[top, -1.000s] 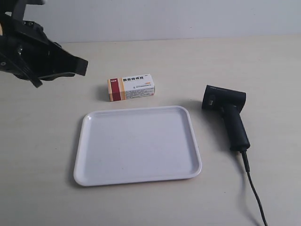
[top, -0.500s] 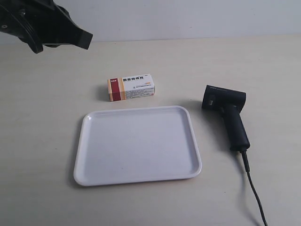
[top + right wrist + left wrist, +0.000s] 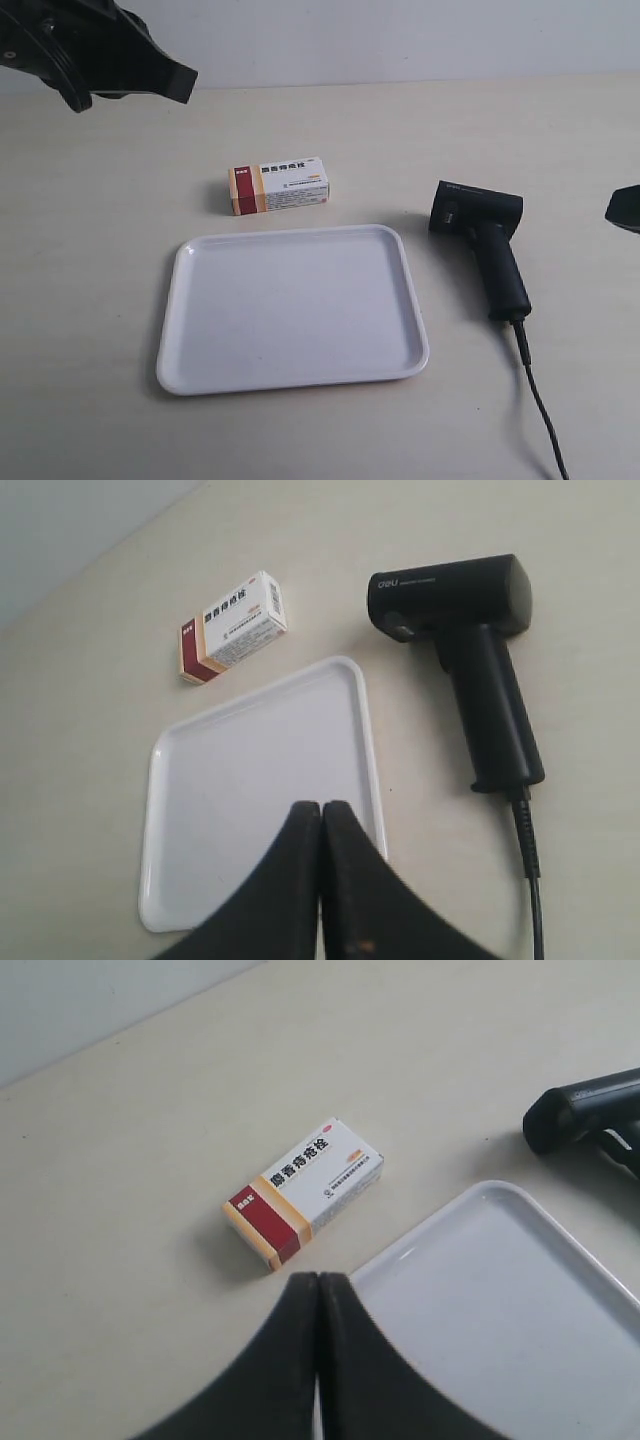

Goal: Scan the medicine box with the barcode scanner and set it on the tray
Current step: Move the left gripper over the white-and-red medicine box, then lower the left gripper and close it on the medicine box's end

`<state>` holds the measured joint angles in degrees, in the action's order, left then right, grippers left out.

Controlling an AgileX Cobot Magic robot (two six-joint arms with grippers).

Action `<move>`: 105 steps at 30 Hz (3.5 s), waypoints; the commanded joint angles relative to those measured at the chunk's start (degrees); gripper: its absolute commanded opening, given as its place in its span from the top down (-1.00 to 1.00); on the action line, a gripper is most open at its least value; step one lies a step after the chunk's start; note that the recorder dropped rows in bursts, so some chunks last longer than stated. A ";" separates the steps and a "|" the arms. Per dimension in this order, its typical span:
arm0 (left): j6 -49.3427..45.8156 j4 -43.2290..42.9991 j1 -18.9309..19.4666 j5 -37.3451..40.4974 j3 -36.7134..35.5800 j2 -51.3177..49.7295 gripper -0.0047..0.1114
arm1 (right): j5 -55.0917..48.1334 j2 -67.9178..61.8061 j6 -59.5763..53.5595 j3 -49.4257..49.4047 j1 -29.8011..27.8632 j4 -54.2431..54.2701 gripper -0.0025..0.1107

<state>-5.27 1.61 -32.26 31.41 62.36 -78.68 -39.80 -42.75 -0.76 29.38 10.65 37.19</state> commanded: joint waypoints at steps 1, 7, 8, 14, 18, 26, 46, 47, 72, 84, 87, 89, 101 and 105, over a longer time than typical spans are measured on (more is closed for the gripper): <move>-4.61 0.26 -0.31 -2.84 0.40 -1.58 0.92 | 1.76 0.09 -0.73 0.40 0.00 -2.32 0.96; -10.14 -2.19 -0.31 -2.25 0.83 -7.88 0.58 | -1.05 -0.02 -3.11 0.40 0.00 -6.73 0.96; -10.14 -2.70 -0.31 -1.20 1.62 -9.12 0.48 | -1.29 -0.02 -3.37 0.40 0.00 -6.86 0.96; -10.14 -7.97 -0.31 6.79 9.75 -18.65 -0.12 | -1.43 -0.02 -4.73 0.40 0.00 -6.86 0.96; -12.36 -13.42 -0.31 9.51 14.48 -22.45 -0.12 | -1.55 -0.02 -5.63 0.40 0.00 -6.86 0.96; -18.74 -14.81 -0.39 18.30 18.15 -26.91 -0.26 | -1.79 -1.17 -5.77 0.40 0.00 -6.31 0.96; -19.77 -14.47 -0.39 16.90 18.27 -28.94 -0.36 | -3.35 -6.09 -7.17 0.40 0.00 -2.55 0.77; -18.43 -14.47 -0.39 18.05 18.27 -28.83 -0.36 | -3.35 -6.09 -7.17 0.40 0.00 -2.55 0.77; -38.88 -3.29 3.04 31.56 46.91 -47.74 -0.36 | -4.02 -6.09 -7.17 0.40 0.00 -2.57 0.77; -45.23 -0.88 3.03 30.06 54.83 -57.09 -0.36 | -5.34 -6.09 -7.17 0.29 0.00 -3.05 0.77; -45.23 -0.68 3.03 29.79 54.83 -57.09 -0.36 | -6.37 -6.09 -7.17 0.29 0.00 -3.28 0.77; -45.11 -0.68 3.03 29.81 54.83 -57.09 -0.36 | -6.37 -6.09 -7.17 0.29 0.00 -3.28 0.77; -45.36 0.64 3.03 28.55 54.83 -57.60 -0.36 | -5.53 -6.09 -7.17 0.29 0.00 -3.30 0.77; -45.84 0.64 3.13 28.20 54.83 -58.64 -0.36 | -5.53 -6.09 -7.17 0.29 0.00 -3.30 0.77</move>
<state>-50.54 1.85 -29.23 60.38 116.85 -136.51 -45.83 -48.76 -7.33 29.38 10.65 34.23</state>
